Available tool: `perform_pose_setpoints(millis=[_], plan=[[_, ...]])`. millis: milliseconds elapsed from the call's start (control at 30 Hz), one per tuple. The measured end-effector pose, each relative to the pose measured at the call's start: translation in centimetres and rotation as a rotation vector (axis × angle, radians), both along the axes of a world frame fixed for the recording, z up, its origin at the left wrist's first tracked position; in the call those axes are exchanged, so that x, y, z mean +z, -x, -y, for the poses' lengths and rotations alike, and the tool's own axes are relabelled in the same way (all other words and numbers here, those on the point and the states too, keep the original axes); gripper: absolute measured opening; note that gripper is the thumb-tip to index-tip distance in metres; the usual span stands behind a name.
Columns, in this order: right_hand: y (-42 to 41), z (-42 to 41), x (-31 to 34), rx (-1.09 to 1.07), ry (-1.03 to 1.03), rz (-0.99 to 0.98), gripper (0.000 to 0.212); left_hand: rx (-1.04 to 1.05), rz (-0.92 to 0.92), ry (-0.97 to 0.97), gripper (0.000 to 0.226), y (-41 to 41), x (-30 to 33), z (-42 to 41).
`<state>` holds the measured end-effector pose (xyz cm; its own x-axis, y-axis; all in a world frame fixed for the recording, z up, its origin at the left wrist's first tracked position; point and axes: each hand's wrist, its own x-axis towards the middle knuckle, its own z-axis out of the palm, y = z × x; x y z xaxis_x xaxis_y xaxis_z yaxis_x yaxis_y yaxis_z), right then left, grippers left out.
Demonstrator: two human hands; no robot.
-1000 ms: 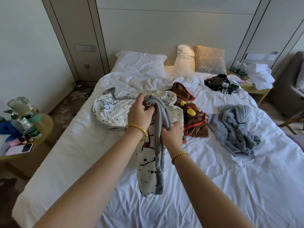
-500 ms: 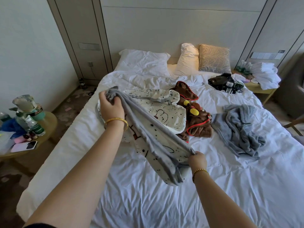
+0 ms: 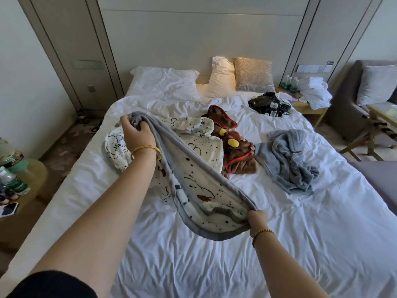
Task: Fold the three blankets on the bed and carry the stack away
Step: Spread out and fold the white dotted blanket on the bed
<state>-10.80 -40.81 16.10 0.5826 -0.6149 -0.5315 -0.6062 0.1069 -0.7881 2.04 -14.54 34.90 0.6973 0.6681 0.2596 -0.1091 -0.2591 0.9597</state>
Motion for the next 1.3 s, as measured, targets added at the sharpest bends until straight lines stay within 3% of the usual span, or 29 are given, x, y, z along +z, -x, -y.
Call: perform_pose_setpoints(millis=[167,267,433,700,900,1000,1133,1300], plan=[[1.7,0.9,-1.1,0.34,0.31,-0.142,0.016,-0.038,0.02,-0.022,0.029,-1.1,1.6,1.1],[2.6,1.2,-1.7,0.361,0.416,-0.287,0.02,-0.064,0.0,-0.036,0.029,-1.4,1.5,1.8],[4.0,1.9,-3.5,0.047,-0.044,-0.301,0.031,-0.089,-0.065,-0.066,0.026,-1.0,0.7,2.4],[6.9,0.0,-2.7,-0.571,-0.856,0.06,0.034,-0.106,-0.126,-0.097,0.028,-0.6,0.1,3.1],[6.9,0.2,-1.3,-0.585,-0.775,0.151,0.033,-0.102,-0.108,-0.066,0.032,-0.9,0.0,2.3],[6.6,0.6,-1.2,-0.706,-0.845,0.155,0.014,-0.088,-0.113,-0.026,0.033,-1.0,-0.3,1.5],[6.1,1.2,-1.0,-0.683,-0.789,0.156,0.016,-0.029,-0.117,-0.026,0.031,-1.0,-0.6,-0.2],[5.7,1.4,-0.4,-0.57,-0.705,0.128,0.04,0.015,-0.126,-0.038,0.031,-0.8,-1.3,-1.2]])
